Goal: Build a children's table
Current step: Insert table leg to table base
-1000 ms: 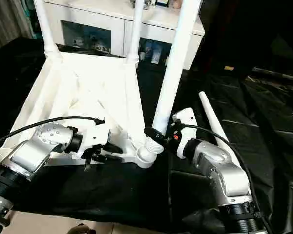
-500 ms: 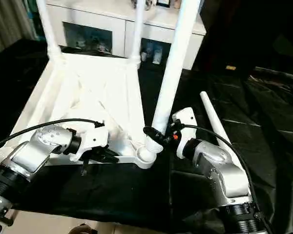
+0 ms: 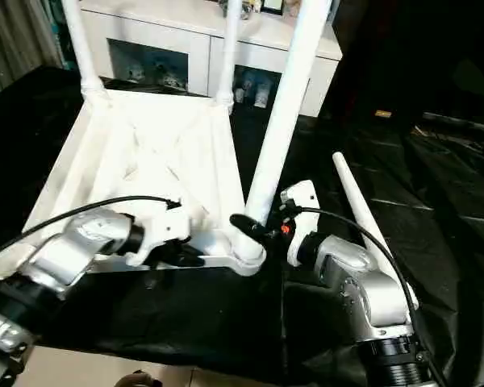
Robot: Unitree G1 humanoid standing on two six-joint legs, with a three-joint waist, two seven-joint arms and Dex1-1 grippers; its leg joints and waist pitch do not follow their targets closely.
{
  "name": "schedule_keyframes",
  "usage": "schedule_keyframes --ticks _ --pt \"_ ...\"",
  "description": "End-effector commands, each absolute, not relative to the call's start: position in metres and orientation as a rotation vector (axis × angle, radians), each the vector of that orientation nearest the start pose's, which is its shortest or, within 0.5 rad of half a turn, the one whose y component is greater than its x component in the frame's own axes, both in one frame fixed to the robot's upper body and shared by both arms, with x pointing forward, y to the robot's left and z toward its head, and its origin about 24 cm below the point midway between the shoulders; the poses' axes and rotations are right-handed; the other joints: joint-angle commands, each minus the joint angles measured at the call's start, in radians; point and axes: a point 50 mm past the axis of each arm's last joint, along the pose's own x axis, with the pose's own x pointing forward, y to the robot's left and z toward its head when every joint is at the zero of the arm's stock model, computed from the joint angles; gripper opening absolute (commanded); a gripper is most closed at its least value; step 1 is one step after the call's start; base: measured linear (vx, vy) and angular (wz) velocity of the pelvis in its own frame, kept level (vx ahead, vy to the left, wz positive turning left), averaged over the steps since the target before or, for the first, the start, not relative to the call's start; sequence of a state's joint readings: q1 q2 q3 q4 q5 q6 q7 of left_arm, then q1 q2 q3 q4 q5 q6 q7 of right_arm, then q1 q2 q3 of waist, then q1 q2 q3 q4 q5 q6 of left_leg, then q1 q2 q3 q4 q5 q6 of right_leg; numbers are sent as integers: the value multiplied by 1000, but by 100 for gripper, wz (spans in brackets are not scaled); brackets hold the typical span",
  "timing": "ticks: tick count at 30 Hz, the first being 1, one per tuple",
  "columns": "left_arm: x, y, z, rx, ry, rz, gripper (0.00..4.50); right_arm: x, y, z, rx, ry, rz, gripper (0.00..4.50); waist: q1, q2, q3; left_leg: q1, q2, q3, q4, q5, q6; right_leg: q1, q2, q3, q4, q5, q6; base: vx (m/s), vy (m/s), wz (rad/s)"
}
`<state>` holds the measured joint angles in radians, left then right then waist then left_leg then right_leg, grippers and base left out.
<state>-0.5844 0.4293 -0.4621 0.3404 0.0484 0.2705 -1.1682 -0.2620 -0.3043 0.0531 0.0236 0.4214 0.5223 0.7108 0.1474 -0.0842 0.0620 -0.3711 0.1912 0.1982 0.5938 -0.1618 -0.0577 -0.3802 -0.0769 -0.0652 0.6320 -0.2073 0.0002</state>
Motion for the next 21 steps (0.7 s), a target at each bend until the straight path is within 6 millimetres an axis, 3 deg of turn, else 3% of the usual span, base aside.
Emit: schedule_keyframes --ticks 1,8,21 --pt "305 99 68 616 477 -1425 0 281 -145 65 169 316 848 188 -5 17 -66 27 52 -31 -83 -284 -63 23 -85 53 -83 -217 -165 0 0 0" --pt "304 103 68 622 488 -1428 0 284 -151 62 169 313 815 188 -8 18 -63 28 52 -33 -85 -326 -71 21 -86 52 -90 -270 -164 0 0 0" --pt "307 109 68 616 496 -1412 0 285 -156 57 290 283 799 188 -7 19 -63 29 53 -32 -86 -329 -66 19 -88 52 -89 -258 -174 0 0 0"
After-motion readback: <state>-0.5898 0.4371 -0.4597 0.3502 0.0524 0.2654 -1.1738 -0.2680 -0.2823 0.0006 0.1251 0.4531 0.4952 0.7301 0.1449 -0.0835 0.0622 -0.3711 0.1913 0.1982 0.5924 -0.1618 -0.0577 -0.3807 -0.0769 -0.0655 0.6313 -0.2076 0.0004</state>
